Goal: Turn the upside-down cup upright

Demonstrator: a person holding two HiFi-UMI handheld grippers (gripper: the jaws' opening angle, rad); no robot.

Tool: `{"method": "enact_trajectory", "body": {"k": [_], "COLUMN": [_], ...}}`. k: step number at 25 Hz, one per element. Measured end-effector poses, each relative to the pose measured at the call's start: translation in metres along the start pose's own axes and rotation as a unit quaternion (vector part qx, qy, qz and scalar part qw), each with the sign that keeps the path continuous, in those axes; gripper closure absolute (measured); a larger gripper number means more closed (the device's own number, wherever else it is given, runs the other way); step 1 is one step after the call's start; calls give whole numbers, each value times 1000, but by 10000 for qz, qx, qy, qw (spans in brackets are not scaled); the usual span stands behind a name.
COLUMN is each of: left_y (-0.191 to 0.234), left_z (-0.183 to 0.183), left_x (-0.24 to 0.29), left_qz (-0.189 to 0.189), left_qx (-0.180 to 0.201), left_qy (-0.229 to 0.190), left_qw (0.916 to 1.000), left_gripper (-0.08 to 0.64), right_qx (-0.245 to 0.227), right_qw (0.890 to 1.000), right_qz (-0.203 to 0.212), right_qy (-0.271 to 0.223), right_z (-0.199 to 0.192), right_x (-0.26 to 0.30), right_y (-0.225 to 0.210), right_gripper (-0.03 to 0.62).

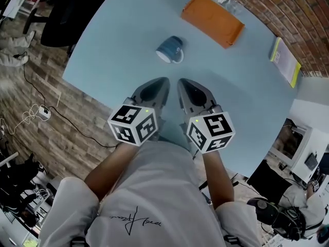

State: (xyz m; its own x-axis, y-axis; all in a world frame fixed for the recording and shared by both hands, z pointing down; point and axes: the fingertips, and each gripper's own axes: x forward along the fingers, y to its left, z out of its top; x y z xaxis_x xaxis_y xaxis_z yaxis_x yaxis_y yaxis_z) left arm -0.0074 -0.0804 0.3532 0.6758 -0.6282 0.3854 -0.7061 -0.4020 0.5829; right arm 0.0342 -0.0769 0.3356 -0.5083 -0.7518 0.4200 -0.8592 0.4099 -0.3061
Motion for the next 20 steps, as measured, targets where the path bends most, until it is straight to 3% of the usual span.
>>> {"method": "enact_trajectory", "body": {"k": [5,15,20], "left_y": [16,39,51], "left_z": [3,0,-5], "left_x": [12,36,51], "left_qz": [22,31,60], "left_qx": [6,-385,-772], "left_qy": [135,299,409], "left_qw": [9999,9988,9962], "left_gripper": [551,551,551], "right_qx": [60,167,204], "right_qw": [9999,9995,9990], "right_qz": [-23,-75,-94], "right_qy": [94,264,386], "right_z": [2,0,-3], "right_x": [19,42,51], "right_y": [-7,-25,-35], "right_gripper": [571,571,571]}}
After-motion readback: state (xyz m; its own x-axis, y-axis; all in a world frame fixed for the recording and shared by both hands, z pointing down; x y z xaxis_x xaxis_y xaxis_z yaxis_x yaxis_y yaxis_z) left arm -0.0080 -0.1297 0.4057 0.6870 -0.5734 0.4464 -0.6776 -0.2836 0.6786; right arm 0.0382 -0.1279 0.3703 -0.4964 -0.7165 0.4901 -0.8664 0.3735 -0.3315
